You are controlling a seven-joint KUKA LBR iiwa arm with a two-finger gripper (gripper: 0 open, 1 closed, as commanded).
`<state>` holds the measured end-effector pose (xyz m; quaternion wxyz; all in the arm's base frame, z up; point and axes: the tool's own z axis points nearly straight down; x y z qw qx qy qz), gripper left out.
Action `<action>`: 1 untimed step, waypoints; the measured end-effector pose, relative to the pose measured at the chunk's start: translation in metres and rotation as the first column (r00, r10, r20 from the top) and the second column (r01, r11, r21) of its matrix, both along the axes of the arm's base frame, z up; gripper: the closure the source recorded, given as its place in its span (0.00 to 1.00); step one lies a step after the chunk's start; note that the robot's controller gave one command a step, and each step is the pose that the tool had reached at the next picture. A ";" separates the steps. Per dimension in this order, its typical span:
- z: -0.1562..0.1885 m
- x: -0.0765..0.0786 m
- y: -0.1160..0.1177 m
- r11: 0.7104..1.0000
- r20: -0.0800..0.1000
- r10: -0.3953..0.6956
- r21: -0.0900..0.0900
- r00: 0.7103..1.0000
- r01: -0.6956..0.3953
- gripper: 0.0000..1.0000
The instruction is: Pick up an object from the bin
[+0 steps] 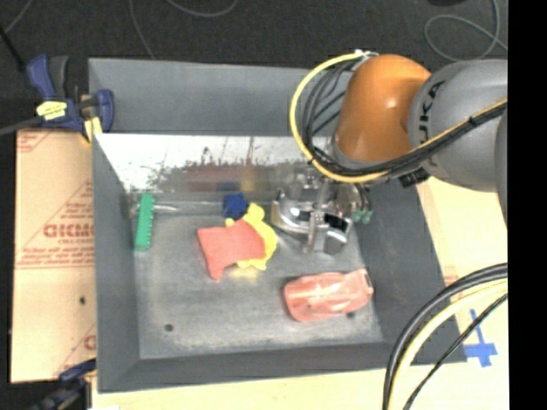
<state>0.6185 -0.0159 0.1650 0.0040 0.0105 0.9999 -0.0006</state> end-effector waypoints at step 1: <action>-0.021 0.000 0.027 0.997 0.000 0.076 0.000 0.997 -0.076 0.00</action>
Offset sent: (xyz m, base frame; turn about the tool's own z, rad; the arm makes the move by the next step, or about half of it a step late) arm -0.0049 0.0444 -0.0623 0.0972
